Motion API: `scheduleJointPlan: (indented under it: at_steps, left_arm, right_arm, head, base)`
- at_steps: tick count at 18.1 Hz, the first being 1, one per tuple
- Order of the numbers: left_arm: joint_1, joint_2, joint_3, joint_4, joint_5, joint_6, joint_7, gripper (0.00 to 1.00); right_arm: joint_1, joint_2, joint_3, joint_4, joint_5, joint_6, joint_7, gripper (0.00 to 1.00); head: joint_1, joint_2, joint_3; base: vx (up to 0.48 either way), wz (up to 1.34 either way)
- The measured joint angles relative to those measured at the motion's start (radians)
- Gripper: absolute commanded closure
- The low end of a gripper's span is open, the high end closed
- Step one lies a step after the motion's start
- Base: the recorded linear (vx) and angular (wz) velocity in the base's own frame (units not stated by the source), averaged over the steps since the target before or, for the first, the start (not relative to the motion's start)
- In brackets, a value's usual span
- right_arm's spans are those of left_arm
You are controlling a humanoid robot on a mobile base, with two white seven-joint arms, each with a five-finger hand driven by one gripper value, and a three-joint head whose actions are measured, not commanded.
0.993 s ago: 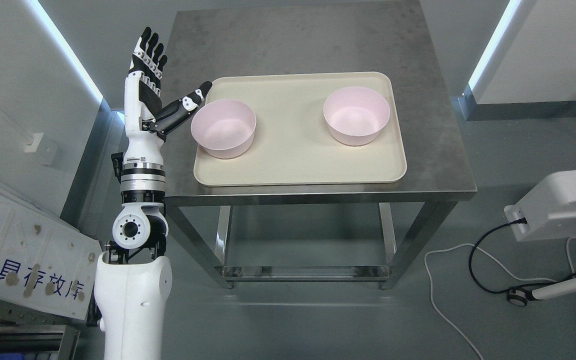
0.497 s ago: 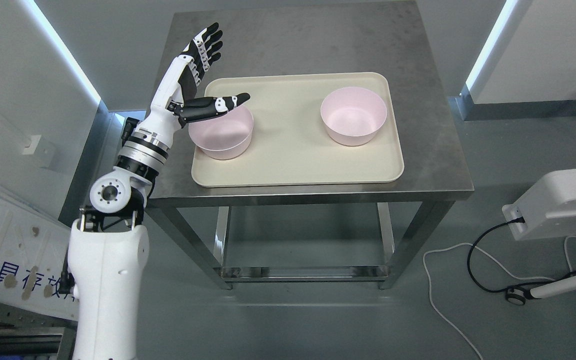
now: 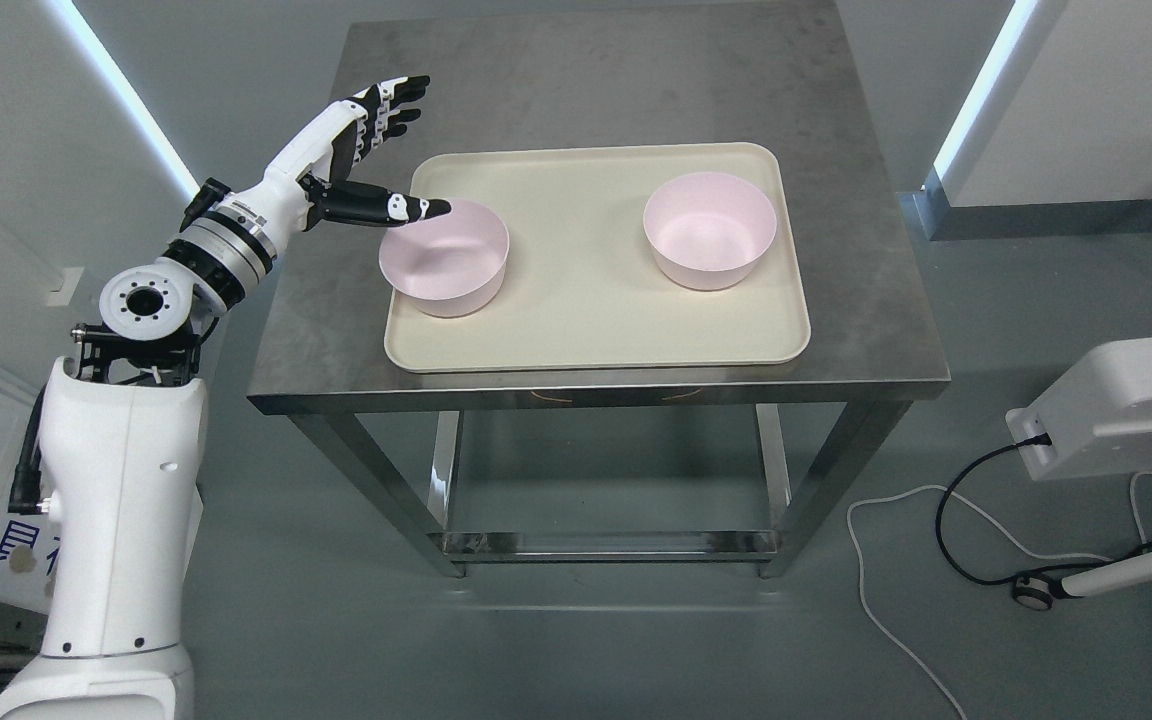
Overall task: Stack pink IKEA bowls on left shelf middle
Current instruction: 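Reach the left hand to the pink bowl nearer the left arm, then lift the pink bowl with the left hand and carry it over the other bowl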
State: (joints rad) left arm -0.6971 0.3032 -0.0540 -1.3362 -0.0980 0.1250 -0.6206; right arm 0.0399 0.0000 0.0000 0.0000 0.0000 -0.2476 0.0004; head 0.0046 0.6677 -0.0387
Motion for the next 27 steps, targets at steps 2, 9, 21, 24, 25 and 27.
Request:
scheduleJointPlan:
  at_steps: [2,9,21,24,25,27]
  left_arm:
    - [-0.006,0.012,-0.015,0.026,-0.017,0.006,-0.015,0.15]
    - [-0.018,0.001,-0.072,0.092,-0.071,0.013,-0.026,0.4]
    - [-0.061,-0.037,-0.132,0.153,-0.265,-0.069,-0.019,0.79]
    - [-0.071,-0.037,-0.141,0.162,-0.295,-0.116,-0.025,0.97]
    - [-0.073,-0.038,-0.143,0.165,-0.302,-0.136,-0.027,0.99]
    - [-0.075,-0.038,-0.144,0.17,-0.312,-0.172,-0.029,0.99]
  right_arm:
    - [0.0,0.0,0.0,0.0,0.0,0.0,0.0,0.0]
    - [0.0,0.0,0.0,0.0,0.0,0.0,0.0,0.0]
    - [0.0,0.0,0.0,0.0,0.0,0.0,0.0,0.0]
    - [0.0,0.0,0.0,0.0,0.0,0.0,0.0,0.0]
    - [0.0,0.0,0.0,0.0,0.0,0.0,0.0,0.0]
    - [0.0,0.0,0.0,0.0,0.0,0.0,0.0,0.0]
  head:
    - [0.0,0.0,0.0]
    - [0.0,0.0,0.0]
    - [0.0,0.0,0.0]
    - [0.0,0.0,0.0]
    - [0.0,0.0,0.0]
    - [0.0,0.0,0.0]
  base:
    - [0.0,0.0]
    - [0.0,0.0]
    - [-0.001,0.01]
    - [0.0,0.0]
    - [0.0,0.0]
    - [-0.003,0.01]
